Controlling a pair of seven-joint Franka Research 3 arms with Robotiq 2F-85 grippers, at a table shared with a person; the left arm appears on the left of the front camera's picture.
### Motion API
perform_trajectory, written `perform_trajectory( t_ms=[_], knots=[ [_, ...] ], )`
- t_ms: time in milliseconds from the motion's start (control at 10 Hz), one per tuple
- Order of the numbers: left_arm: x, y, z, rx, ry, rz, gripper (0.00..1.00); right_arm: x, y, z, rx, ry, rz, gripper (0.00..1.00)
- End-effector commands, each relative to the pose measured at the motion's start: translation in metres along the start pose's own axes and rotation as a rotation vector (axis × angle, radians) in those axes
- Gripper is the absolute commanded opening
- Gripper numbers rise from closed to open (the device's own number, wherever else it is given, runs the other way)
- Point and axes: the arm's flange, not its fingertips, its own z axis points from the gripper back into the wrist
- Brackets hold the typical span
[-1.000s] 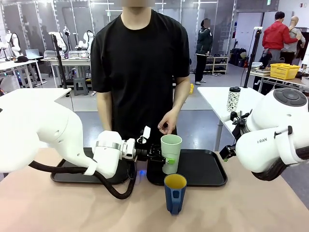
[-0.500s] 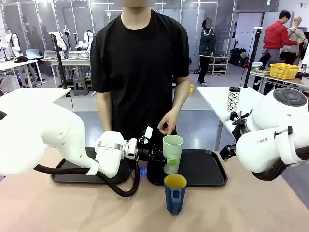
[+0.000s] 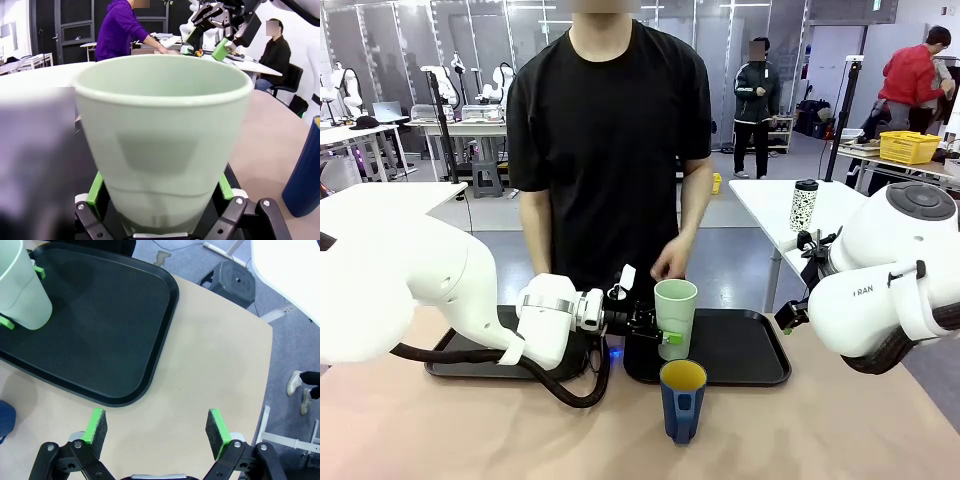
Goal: Sort and store the cups by type.
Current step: Place the picked Reusable plastic cup into the Flat Tray indicated by the person.
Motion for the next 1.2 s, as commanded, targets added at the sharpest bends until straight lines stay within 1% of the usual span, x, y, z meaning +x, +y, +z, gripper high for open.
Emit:
perform_trajectory(
  t_ms=[0,400,900,1100],
  knots=[
    [0.001,0.0,0.0,-0.013,0.006,0.015,1.0,-0.002,0.001,0.0,-0.003,0.001,0.007,1.0],
    [0.003,-0.011,0.014,0.002,0.028,0.012,1.0,-0.002,0.001,0.0,-0.003,0.001,0.007,1.0],
    [0.007,-0.031,0.047,0.058,0.037,0.014,1.0,-0.002,0.001,0.0,-0.003,0.001,0.007,1.0],
    [0.012,-0.047,0.066,0.073,0.089,0.025,1.0,-0.002,0.001,0.0,-0.003,0.001,0.007,1.0]
  ],
)
